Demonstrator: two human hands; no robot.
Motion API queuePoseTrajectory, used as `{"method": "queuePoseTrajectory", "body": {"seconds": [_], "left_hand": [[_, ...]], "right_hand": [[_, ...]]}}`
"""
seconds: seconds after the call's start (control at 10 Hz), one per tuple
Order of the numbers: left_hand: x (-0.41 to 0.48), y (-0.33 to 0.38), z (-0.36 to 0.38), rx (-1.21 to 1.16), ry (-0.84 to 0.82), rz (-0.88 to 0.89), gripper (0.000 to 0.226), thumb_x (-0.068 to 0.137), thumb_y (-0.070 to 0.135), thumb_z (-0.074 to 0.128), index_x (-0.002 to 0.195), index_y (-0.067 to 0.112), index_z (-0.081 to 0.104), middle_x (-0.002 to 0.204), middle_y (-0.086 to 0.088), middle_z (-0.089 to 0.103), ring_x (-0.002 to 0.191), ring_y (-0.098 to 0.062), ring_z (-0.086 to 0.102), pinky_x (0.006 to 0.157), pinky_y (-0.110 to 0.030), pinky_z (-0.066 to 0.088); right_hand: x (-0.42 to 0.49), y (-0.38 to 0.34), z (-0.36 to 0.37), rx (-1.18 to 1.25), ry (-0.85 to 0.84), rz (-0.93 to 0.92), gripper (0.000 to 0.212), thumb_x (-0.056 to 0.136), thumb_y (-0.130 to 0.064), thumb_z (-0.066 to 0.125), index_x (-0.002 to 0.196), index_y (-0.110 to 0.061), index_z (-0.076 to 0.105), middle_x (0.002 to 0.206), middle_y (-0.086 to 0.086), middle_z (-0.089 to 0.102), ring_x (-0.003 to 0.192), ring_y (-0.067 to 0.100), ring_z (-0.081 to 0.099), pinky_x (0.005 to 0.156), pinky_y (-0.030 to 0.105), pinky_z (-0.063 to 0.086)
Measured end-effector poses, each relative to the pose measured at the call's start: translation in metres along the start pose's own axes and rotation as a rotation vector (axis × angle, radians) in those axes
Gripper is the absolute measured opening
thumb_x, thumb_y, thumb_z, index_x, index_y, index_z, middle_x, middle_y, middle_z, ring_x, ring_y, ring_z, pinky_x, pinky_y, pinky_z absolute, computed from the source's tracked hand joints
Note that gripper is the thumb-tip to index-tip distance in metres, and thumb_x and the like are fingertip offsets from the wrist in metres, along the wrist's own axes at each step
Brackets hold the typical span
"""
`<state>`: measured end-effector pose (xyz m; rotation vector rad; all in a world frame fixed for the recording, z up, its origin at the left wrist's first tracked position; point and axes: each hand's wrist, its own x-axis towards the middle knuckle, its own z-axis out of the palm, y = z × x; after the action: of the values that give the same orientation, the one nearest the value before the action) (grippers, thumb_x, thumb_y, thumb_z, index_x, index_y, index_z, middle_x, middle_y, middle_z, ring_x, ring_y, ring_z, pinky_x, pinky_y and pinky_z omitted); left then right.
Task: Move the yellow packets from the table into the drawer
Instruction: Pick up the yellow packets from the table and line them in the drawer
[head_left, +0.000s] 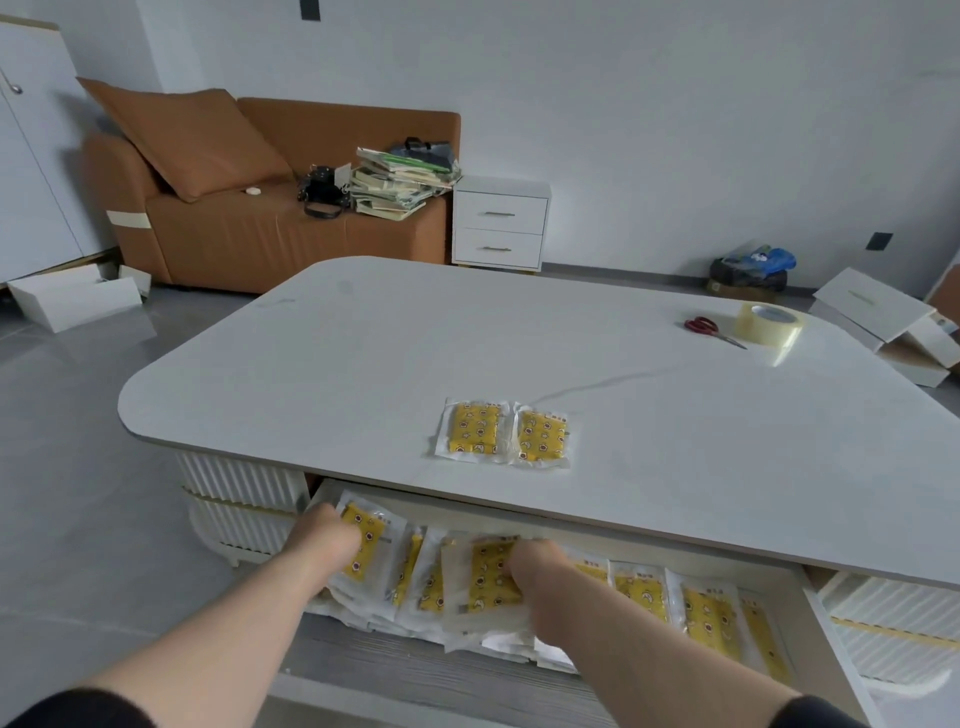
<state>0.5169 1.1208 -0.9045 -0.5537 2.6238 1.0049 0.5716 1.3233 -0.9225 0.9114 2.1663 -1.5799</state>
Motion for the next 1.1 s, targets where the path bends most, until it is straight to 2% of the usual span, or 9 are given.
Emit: {"method": "queuePoseTrajectory", "body": {"seconds": [0.1,0.2,0.4,0.5,0.7,0.8,0.9,1.0,1.1], "left_hand": [[0.008,0.001,0.006,0.106,-0.024,0.024,0.037,0.092,0.001,0.044,0.128,0.0,0.045,0.087,-0.006,0.045,0.081,-0.024,0.049,0.068,-0.031,0.042],[0.019,-0.004,0.007,0.187,-0.011,0.038,0.037,0.092,0.003,0.044,0.129,0.002,0.046,0.088,-0.006,0.049,0.071,-0.019,0.049,0.062,-0.029,0.041],[0.028,-0.01,0.014,0.286,0.054,0.107,0.047,0.085,0.003,0.048,0.132,0.007,0.043,0.112,-0.013,0.06,0.093,-0.03,0.061,0.069,-0.031,0.048],[0.026,-0.014,0.019,0.361,0.104,0.197,0.049,0.085,0.0,0.047,0.132,0.008,0.039,0.124,-0.018,0.054,0.102,-0.035,0.062,0.072,-0.035,0.049],[0.024,-0.018,0.018,0.653,0.096,0.348,0.049,0.084,-0.006,0.04,0.13,0.011,0.049,0.138,-0.019,0.035,0.1,-0.03,0.063,0.079,-0.034,0.052],[0.031,-0.019,0.017,0.759,0.068,0.397,0.052,0.083,-0.007,0.041,0.128,0.014,0.055,0.136,-0.014,0.041,0.107,-0.028,0.06,0.087,-0.034,0.052],[0.034,-0.019,0.016,0.92,0.062,0.444,0.047,0.083,-0.007,0.043,0.122,0.012,0.061,0.127,-0.009,0.053,0.11,-0.026,0.057,0.087,-0.033,0.05],[0.036,-0.018,0.016,1.112,0.06,0.559,0.042,0.084,-0.006,0.042,0.118,0.011,0.062,0.125,-0.008,0.059,0.122,-0.027,0.047,0.101,-0.037,0.039],[0.041,-0.02,0.009,1.153,0.012,0.648,0.04,0.084,-0.003,0.043,0.116,0.013,0.062,0.126,-0.007,0.059,0.124,-0.027,0.045,0.111,-0.041,0.029]], "right_hand": [[0.012,-0.006,0.016,-0.305,-0.049,-0.054,0.036,0.098,-0.007,0.042,0.132,0.002,0.05,0.102,0.008,0.047,0.064,0.01,0.045,0.041,0.009,0.042],[0.024,-0.012,0.021,-0.994,-0.108,-0.246,0.019,0.1,-0.006,0.041,0.113,-0.009,0.055,0.08,0.004,0.044,0.083,0.018,0.046,0.07,0.021,0.042],[0.037,-0.008,0.021,-1.166,-0.101,-0.354,0.03,0.096,-0.004,0.047,0.124,-0.005,0.057,0.087,0.006,0.052,0.073,0.015,0.05,0.074,0.027,0.051],[0.029,-0.02,0.029,-0.626,-0.082,-0.073,0.022,0.097,0.001,0.043,0.112,-0.01,0.055,0.069,0.003,0.037,0.088,0.022,0.044,0.072,0.027,0.041],[0.025,-0.013,0.051,-0.75,-0.014,-0.112,0.031,0.095,-0.001,0.049,0.125,-0.005,0.056,0.108,0.01,0.058,0.11,0.028,0.053,0.084,0.03,0.04],[0.023,-0.015,0.054,-0.745,-0.023,-0.128,0.023,0.095,0.001,0.048,0.115,-0.004,0.058,0.082,0.008,0.048,0.114,0.029,0.05,0.08,0.03,0.035],[0.02,-0.02,0.061,-0.473,-0.002,-0.051,0.014,0.094,-0.001,0.049,0.104,-0.008,0.056,0.07,0.005,0.035,0.106,0.025,0.053,0.076,0.027,0.036],[0.026,-0.02,0.068,-0.363,0.085,-0.108,0.013,0.092,-0.01,0.049,0.1,-0.01,0.059,0.07,-0.002,0.04,0.064,0.009,0.044,0.058,0.022,0.04],[0.029,-0.02,0.071,-0.515,0.073,-0.079,0.011,0.091,-0.008,0.039,0.101,-0.011,0.043,0.075,0.0,0.04,0.062,0.012,0.042,0.049,0.021,0.037]]}}
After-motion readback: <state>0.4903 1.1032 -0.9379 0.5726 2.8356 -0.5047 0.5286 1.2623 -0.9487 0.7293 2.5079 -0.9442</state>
